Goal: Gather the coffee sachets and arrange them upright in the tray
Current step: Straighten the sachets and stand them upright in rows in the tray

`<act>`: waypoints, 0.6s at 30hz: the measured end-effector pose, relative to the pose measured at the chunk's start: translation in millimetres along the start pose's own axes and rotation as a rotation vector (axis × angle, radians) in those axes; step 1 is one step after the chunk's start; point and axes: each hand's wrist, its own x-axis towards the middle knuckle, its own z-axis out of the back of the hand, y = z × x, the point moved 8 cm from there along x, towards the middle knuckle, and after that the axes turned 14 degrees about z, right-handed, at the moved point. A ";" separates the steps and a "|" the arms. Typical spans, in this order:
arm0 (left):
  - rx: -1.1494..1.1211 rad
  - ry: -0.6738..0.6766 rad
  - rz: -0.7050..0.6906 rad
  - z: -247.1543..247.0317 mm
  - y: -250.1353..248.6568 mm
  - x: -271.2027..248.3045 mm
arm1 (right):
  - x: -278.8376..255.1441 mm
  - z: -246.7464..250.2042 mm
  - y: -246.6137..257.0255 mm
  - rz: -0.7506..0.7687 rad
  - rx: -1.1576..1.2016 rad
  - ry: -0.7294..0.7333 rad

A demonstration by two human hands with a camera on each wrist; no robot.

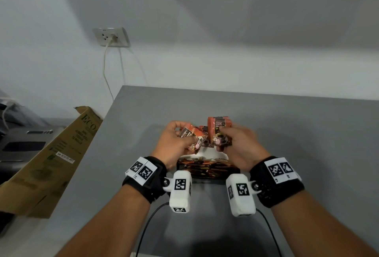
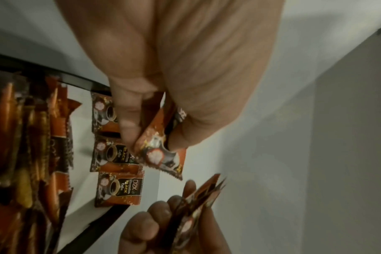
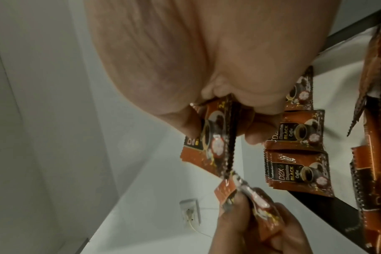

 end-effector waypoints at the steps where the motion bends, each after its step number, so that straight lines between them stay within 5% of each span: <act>1: 0.018 -0.009 -0.016 -0.6 -0.8 0.6 | -1.0 -5.2 -1.4 -0.010 -0.024 0.040; 4: 0.026 0.045 -0.040 -10.7 -1.3 1.0 | -5.6 -17.8 -10.6 -0.027 -0.078 0.100; 9: -0.280 0.109 0.046 -19.8 2.2 -3.4 | -7.1 -18.0 -7.1 -0.002 0.013 0.003; 13: -0.410 0.104 0.139 -30.3 9.5 -5.4 | -15.3 -36.6 -17.7 -0.040 0.005 0.068; 18: -0.519 0.144 0.182 -29.0 13.4 0.7 | -6.7 -39.1 3.6 0.306 -0.819 0.269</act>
